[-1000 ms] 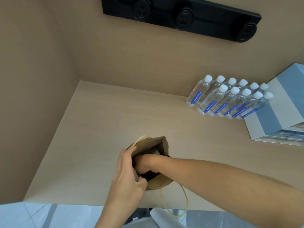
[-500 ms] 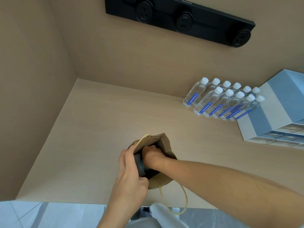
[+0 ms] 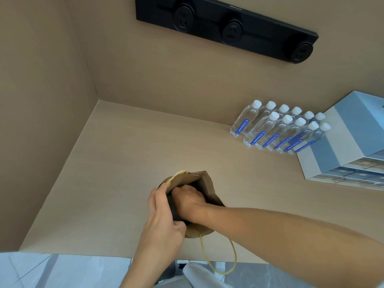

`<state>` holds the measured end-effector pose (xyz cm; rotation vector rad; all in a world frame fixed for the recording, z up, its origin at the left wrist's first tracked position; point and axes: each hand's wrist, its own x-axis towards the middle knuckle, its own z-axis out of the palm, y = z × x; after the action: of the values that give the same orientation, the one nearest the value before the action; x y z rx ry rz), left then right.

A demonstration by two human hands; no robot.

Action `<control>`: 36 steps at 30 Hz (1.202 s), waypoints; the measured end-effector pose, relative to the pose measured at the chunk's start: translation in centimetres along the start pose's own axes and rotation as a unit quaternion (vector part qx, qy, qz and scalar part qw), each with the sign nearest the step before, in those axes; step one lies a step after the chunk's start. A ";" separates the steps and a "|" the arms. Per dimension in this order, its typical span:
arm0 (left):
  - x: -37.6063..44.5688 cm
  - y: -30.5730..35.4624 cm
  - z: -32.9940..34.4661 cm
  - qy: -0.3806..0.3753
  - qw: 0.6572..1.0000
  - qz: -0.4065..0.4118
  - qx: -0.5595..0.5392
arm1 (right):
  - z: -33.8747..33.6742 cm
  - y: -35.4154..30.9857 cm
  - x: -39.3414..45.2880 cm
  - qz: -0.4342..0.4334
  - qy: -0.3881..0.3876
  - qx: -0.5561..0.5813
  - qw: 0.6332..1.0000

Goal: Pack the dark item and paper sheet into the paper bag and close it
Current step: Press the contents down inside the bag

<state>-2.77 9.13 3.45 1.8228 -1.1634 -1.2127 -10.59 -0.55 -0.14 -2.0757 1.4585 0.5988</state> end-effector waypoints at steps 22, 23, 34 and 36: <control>0.7 -1.2 0.2 -0.016 0.999 0.041 -0.024 | -4.3 -0.5 0.4 0.018 -0.343 -0.019 0.939; 0.7 -1.2 0.2 -0.013 0.999 0.038 -0.024 | -3.9 -0.6 0.3 0.012 -0.346 -0.022 0.938; 0.4 -0.6 0.4 -0.023 0.999 0.023 0.007 | -3.8 -0.6 -0.9 -0.126 -0.185 -0.297 0.928; 0.3 -0.3 0.2 -0.026 0.999 0.012 0.023 | -4.1 -0.2 -1.0 -0.123 -0.159 -0.365 0.909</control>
<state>-2.84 8.94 3.00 1.8152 -1.2484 -1.2368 -10.47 -2.44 3.58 -2.4802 0.8201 1.4643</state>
